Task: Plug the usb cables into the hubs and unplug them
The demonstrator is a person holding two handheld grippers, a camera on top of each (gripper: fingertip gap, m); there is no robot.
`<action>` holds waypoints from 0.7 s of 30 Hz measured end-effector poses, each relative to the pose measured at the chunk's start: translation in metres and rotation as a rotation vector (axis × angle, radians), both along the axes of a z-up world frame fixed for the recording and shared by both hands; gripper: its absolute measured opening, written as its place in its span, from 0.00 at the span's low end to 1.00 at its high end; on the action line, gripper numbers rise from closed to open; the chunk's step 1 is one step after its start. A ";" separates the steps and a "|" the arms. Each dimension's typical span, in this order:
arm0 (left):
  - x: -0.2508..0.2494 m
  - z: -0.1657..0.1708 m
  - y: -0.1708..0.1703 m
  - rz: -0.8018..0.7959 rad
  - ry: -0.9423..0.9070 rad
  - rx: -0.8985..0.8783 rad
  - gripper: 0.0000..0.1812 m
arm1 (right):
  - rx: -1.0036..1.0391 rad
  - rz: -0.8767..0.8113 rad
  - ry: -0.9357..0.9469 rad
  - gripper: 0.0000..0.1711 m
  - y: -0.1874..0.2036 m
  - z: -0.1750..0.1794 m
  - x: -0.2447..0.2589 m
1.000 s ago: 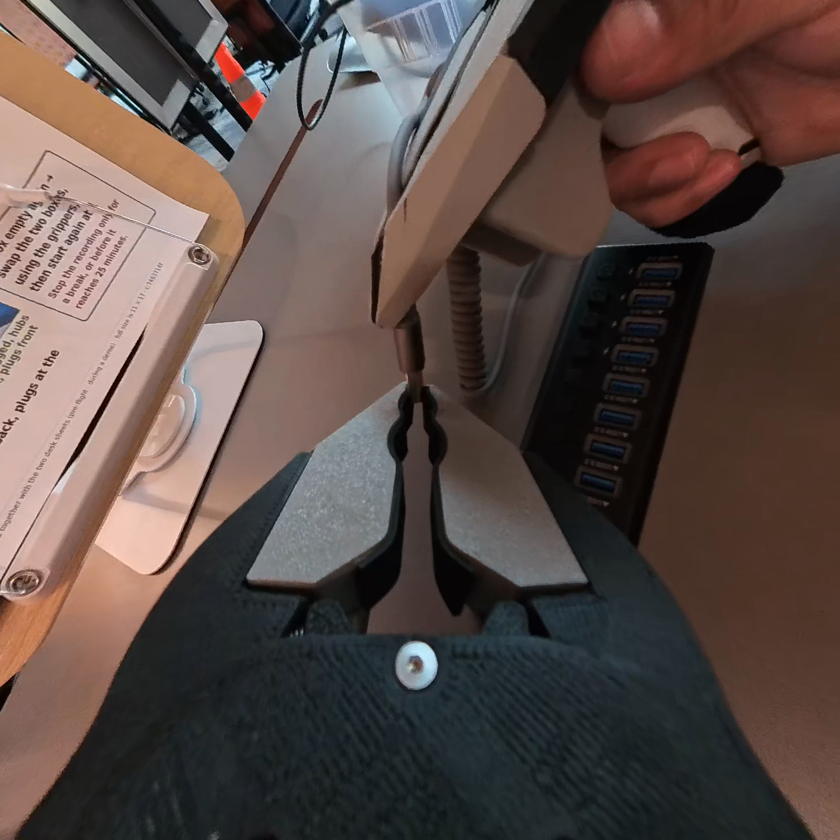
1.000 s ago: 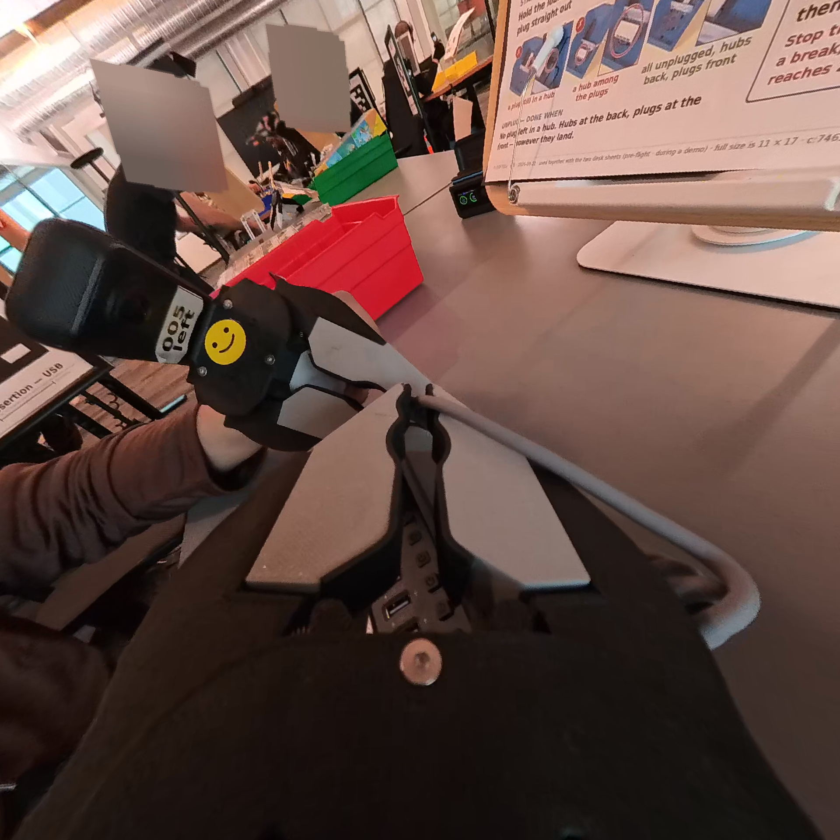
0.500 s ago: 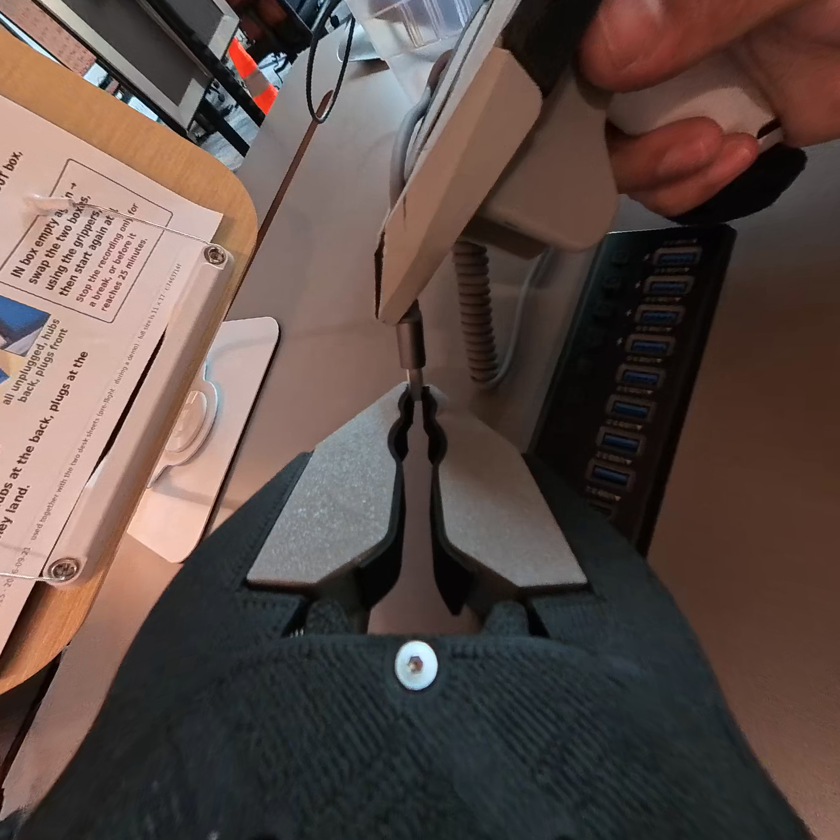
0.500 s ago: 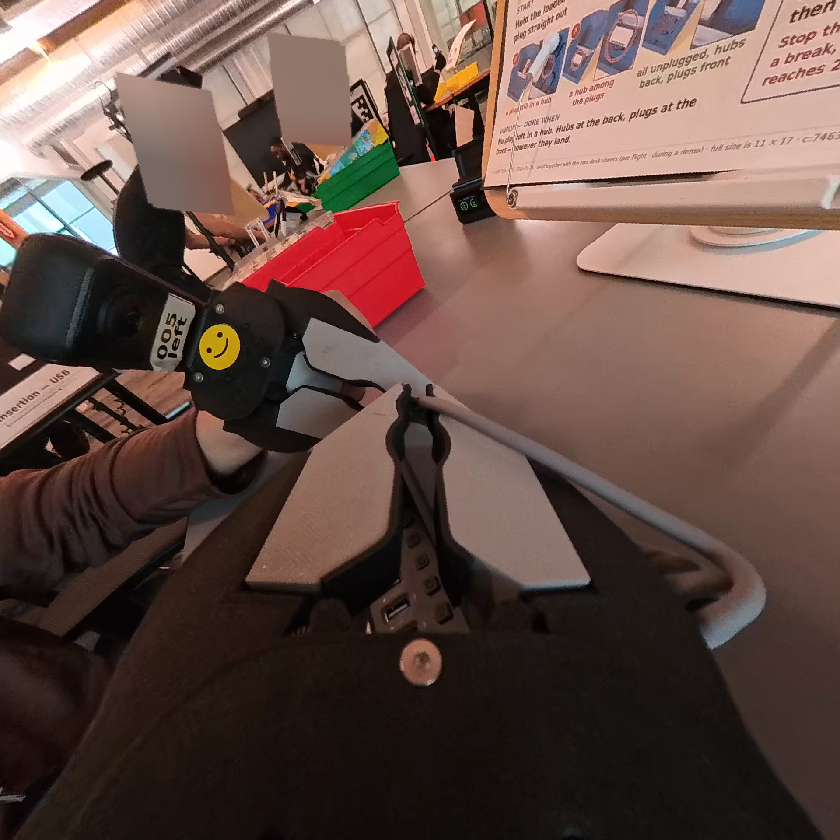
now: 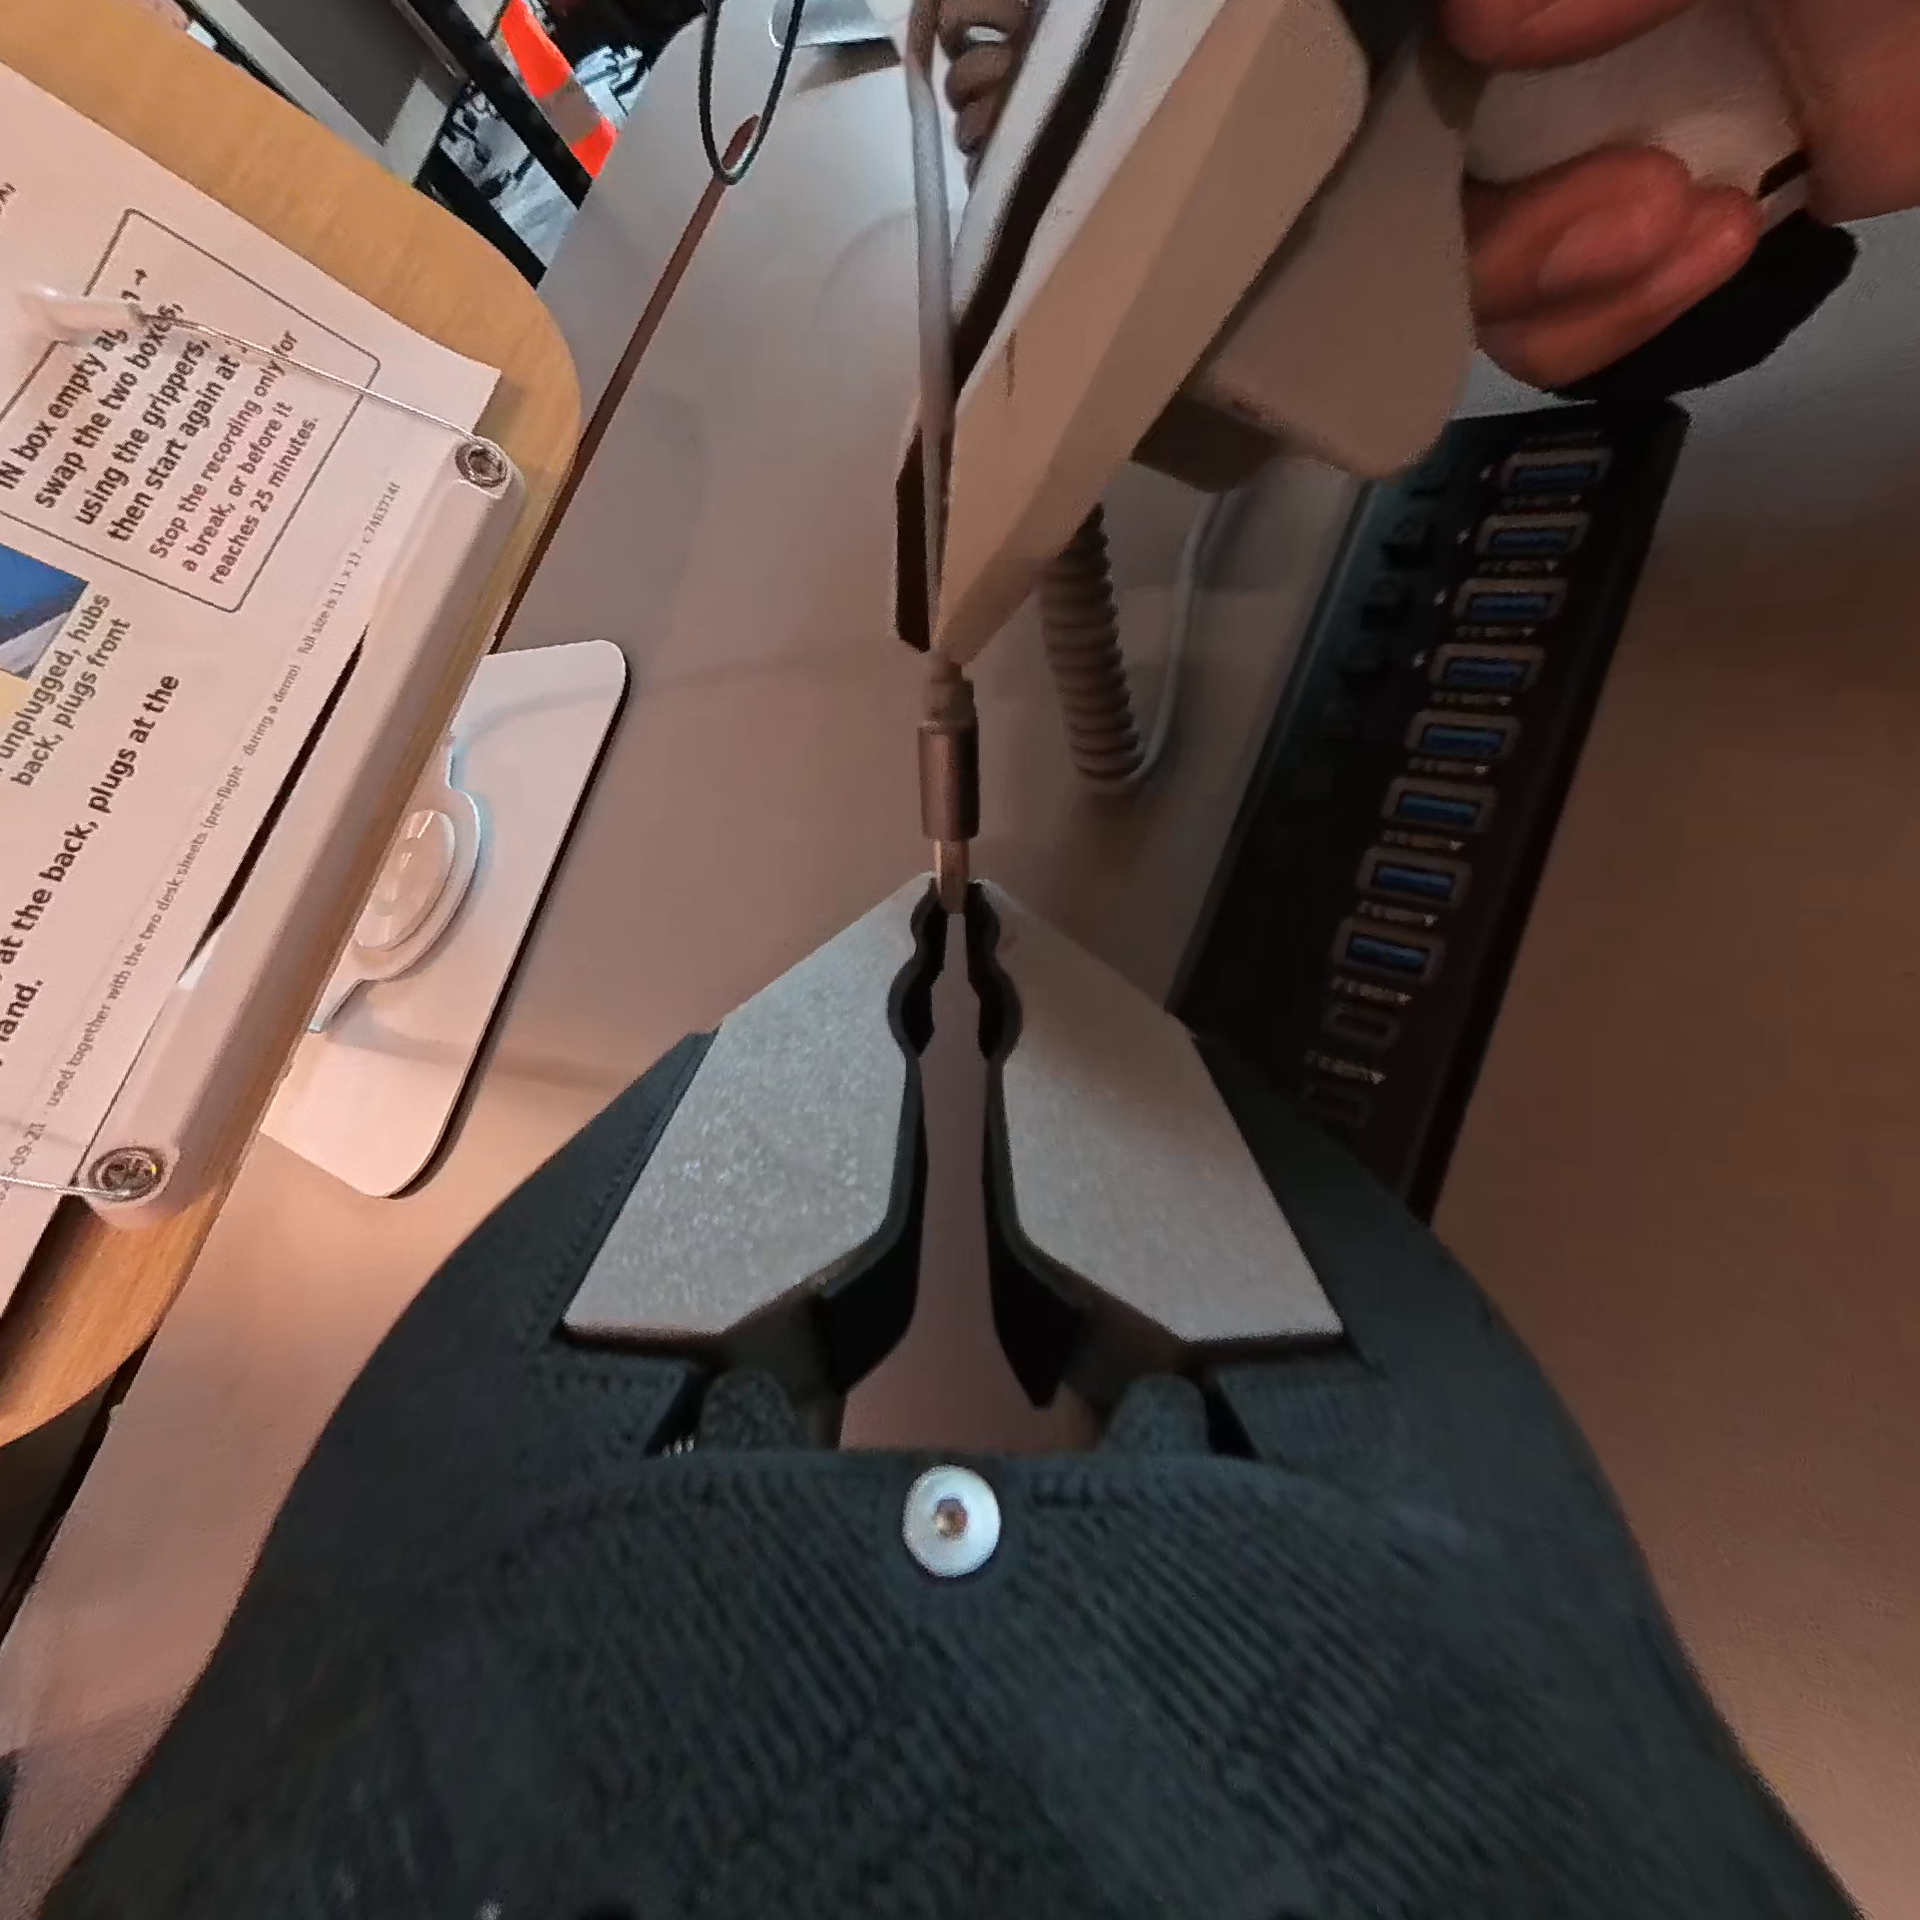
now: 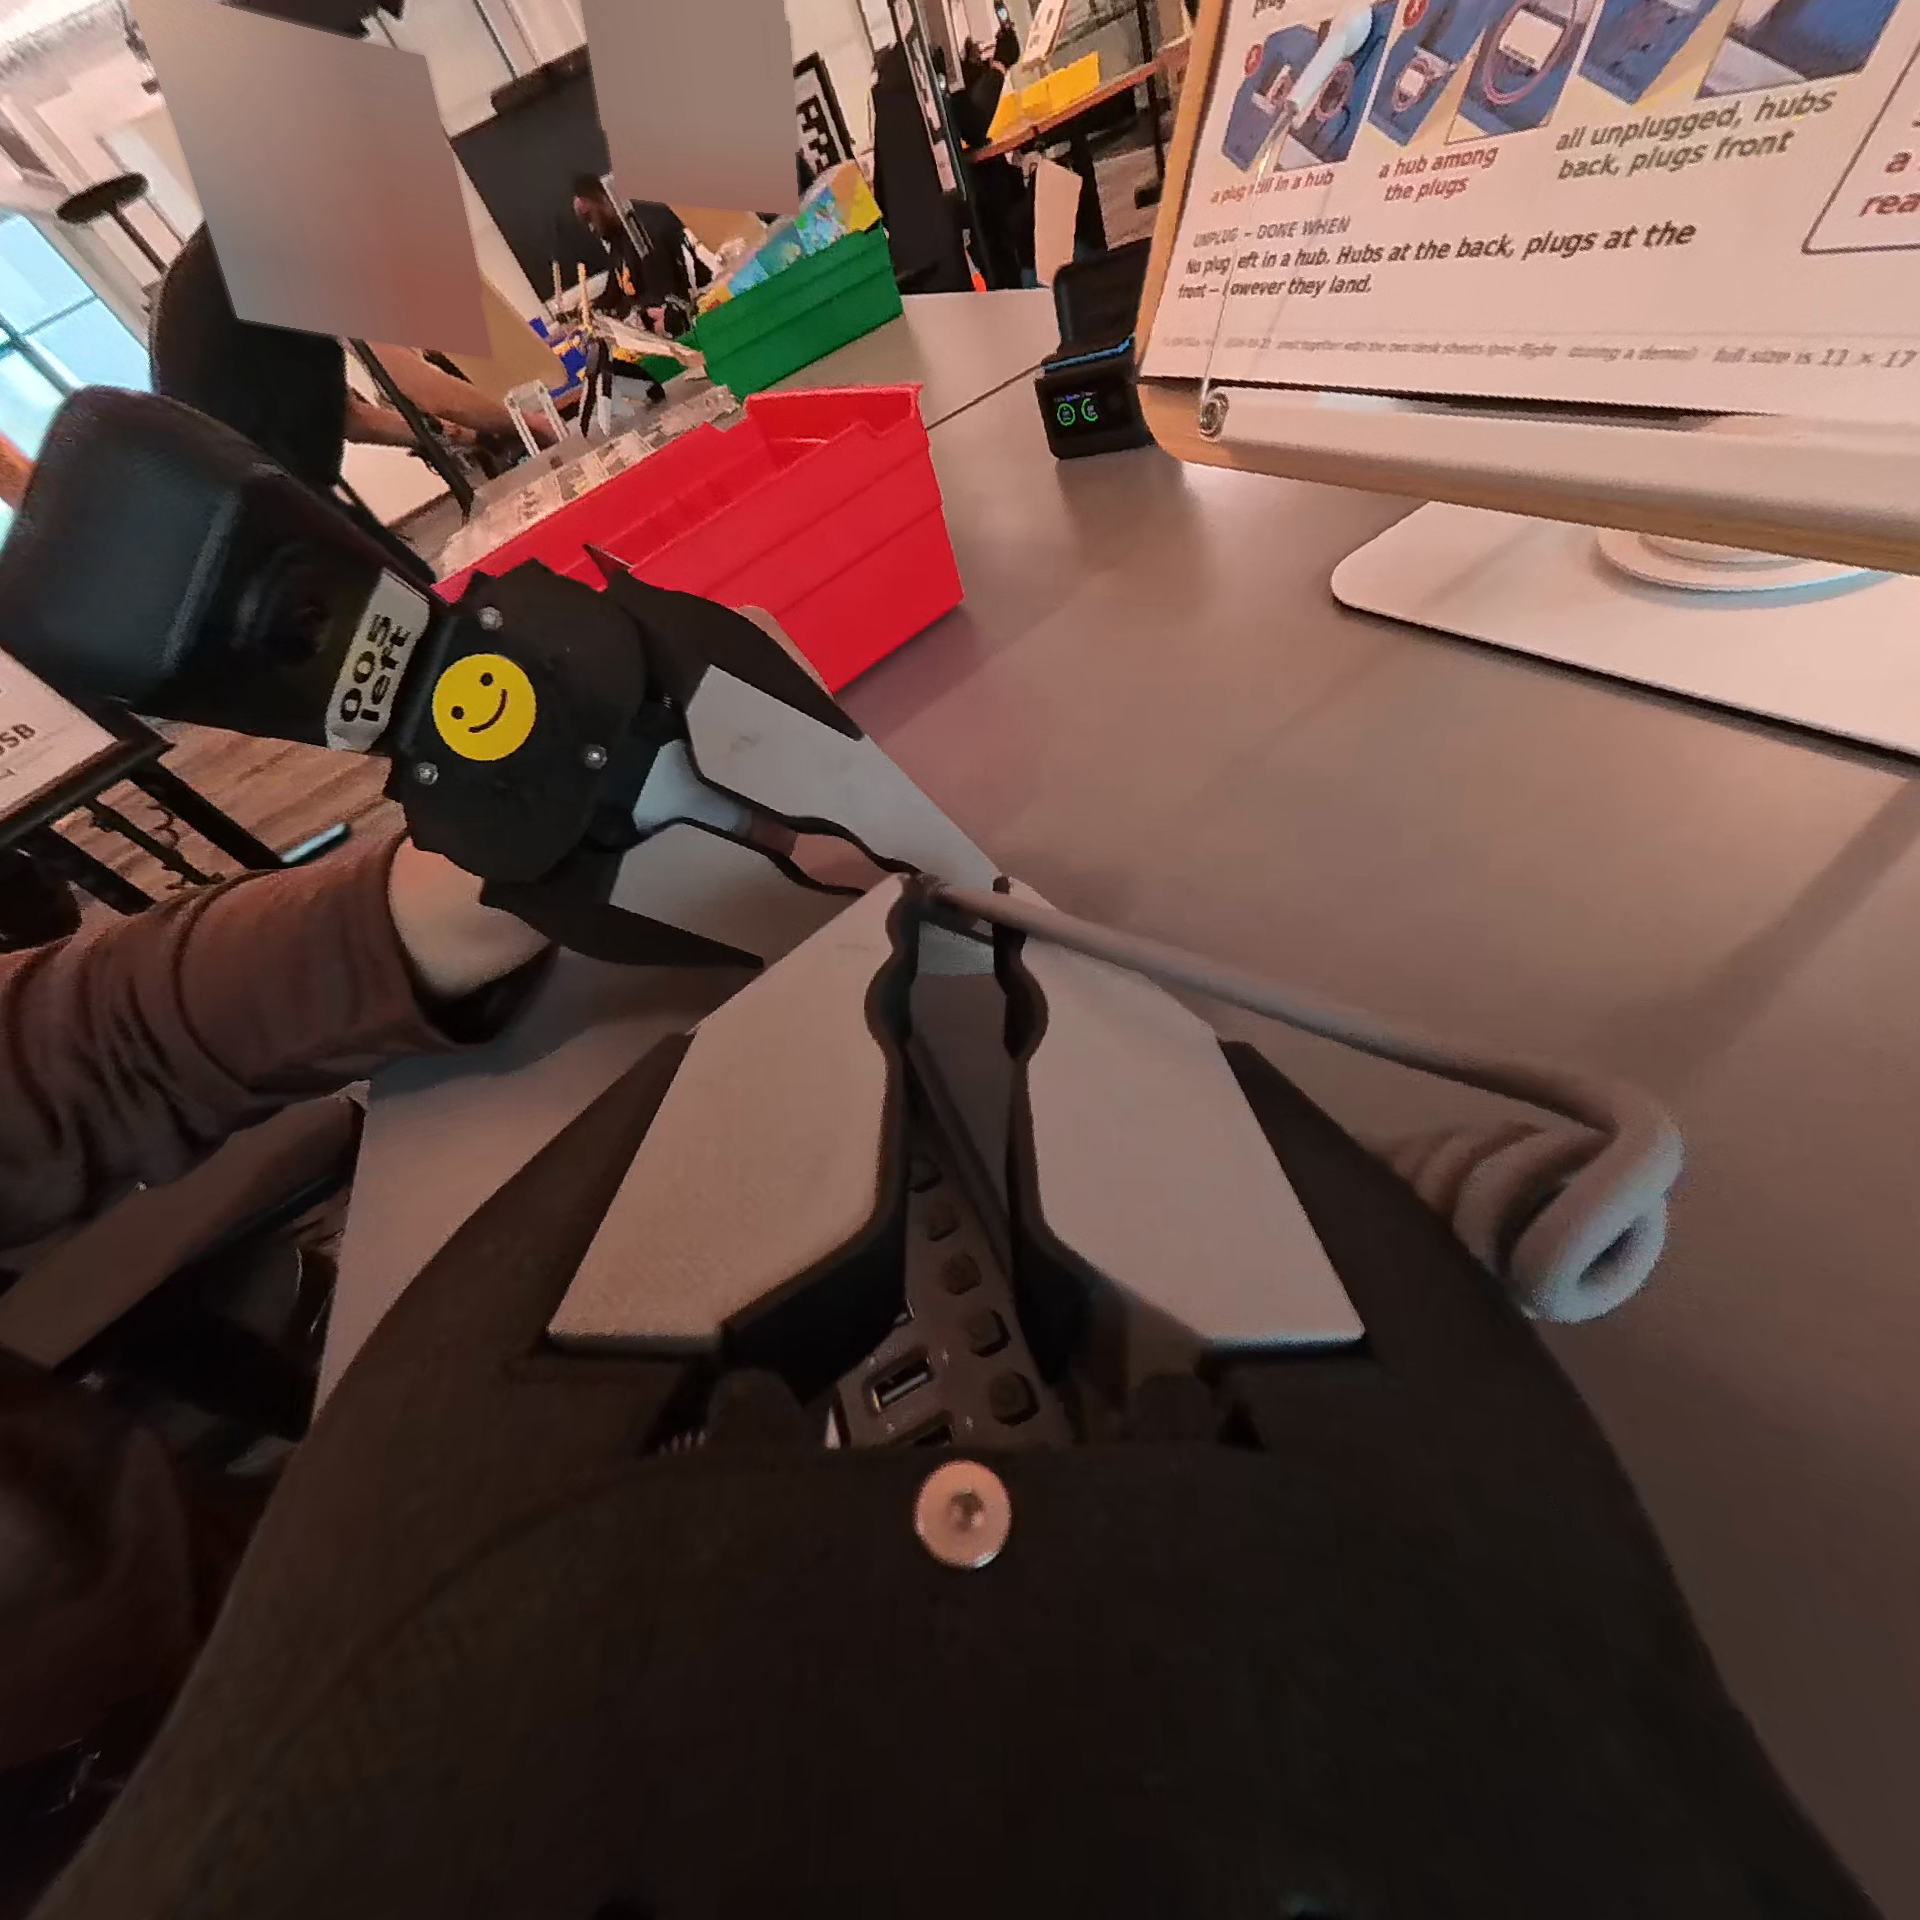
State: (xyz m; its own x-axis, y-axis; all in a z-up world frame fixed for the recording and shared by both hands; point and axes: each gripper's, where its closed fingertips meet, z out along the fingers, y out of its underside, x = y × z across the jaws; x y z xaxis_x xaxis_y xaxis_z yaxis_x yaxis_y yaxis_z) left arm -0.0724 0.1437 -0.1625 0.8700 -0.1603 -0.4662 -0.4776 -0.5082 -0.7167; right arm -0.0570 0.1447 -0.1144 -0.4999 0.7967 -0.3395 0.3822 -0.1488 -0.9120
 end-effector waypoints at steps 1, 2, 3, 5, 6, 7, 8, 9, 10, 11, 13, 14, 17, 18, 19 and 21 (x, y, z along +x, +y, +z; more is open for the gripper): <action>0.000 0.000 0.001 0.004 0.000 -0.001 0.01 | 0.000 0.004 0.002 0.06 -0.001 0.001 0.001; 0.000 -0.001 0.001 0.011 0.005 0.000 0.00 | 0.001 0.007 0.003 0.06 -0.002 0.001 0.001; -0.001 0.000 0.001 0.021 0.014 0.003 0.00 | -0.001 0.008 0.005 0.06 -0.002 0.002 0.001; -0.003 0.004 0.002 0.043 0.035 0.023 0.00 | -0.010 0.010 0.011 0.07 -0.003 0.004 0.002; -0.002 0.008 0.003 0.045 0.043 0.040 0.00 | -0.016 0.010 0.012 0.07 -0.003 0.004 0.002; -0.001 0.011 0.003 0.041 0.047 0.056 0.00 | -0.021 0.011 0.014 0.07 -0.002 0.005 0.002; 0.001 0.015 0.003 0.036 0.051 0.070 0.00 | -0.025 0.010 0.016 0.07 -0.002 0.006 0.003; 0.002 0.017 0.003 0.033 0.053 0.079 0.00 | -0.027 0.008 0.017 0.07 -0.001 0.007 0.003; 0.002 0.016 0.003 0.031 0.049 0.078 0.00 | -0.027 0.009 0.015 0.07 -0.001 0.007 0.003; 0.002 0.016 0.003 0.031 0.044 0.076 0.00 | -0.026 0.012 0.014 0.07 -0.001 0.007 0.003; 0.003 0.014 0.003 0.023 0.047 0.071 0.00 | -0.018 0.013 0.014 0.08 -0.002 0.006 0.003; 0.003 0.012 0.003 0.021 0.051 0.066 0.00 | -0.012 0.016 0.014 0.08 -0.002 0.005 0.003; 0.004 0.009 0.003 0.019 0.058 0.052 0.00 | 0.003 0.027 0.017 0.08 -0.005 0.005 0.003; 0.003 0.009 0.003 0.019 0.061 0.050 0.00 | 0.007 0.034 0.016 0.08 -0.006 0.004 0.004; 0.003 0.009 0.002 0.021 0.064 0.047 0.00 | 0.012 0.040 0.014 0.09 -0.007 0.004 0.004; -0.001 0.009 0.002 0.038 0.067 0.048 0.00 | 0.037 0.049 0.001 0.11 -0.008 0.001 0.005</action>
